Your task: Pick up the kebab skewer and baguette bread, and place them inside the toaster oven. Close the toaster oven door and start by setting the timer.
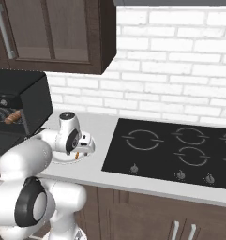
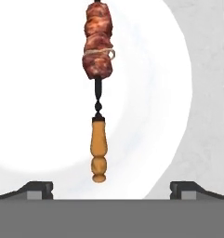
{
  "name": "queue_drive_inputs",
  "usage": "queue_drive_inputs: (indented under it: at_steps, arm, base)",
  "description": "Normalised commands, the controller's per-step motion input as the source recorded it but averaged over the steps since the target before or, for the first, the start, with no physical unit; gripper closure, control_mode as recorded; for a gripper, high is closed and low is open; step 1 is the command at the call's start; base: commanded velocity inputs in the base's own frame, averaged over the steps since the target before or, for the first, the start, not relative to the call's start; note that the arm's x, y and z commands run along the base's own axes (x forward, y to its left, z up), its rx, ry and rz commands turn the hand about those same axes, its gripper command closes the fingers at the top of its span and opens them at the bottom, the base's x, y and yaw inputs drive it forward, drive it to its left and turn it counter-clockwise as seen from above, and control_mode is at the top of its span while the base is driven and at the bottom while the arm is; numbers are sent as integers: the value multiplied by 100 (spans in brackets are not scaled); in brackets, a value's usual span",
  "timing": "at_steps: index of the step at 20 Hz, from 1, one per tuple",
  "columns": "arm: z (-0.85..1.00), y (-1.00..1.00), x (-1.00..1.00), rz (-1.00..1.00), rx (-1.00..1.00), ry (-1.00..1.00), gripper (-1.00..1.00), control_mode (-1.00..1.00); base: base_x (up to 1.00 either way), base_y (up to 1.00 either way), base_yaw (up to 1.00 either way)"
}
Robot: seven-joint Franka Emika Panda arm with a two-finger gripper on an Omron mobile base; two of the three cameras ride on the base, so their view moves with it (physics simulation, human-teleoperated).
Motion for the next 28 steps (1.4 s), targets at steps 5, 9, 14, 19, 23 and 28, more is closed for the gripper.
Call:
queue_drive_inputs:
  at_steps: [5,9,14,19,23,28]
  arm:
    - [-15,1,3,0,0,0,-100,-100]
    - [-13,2,7,0,0,0,-100,-100]
    - [-8,10,15,0,-2,0,-100,-100]
    - [-1,10,16,0,-1,0,-100,-100]
    - [-14,0,19,0,0,0,-100,-100]
    - [-36,0,3,0,0,0,-100,-100]
  base:
    - [0,0,0]
    - [0,0,0]
    - [0,0,0]
    - [0,0,0]
    - [0,0,0]
    - [0,0,0]
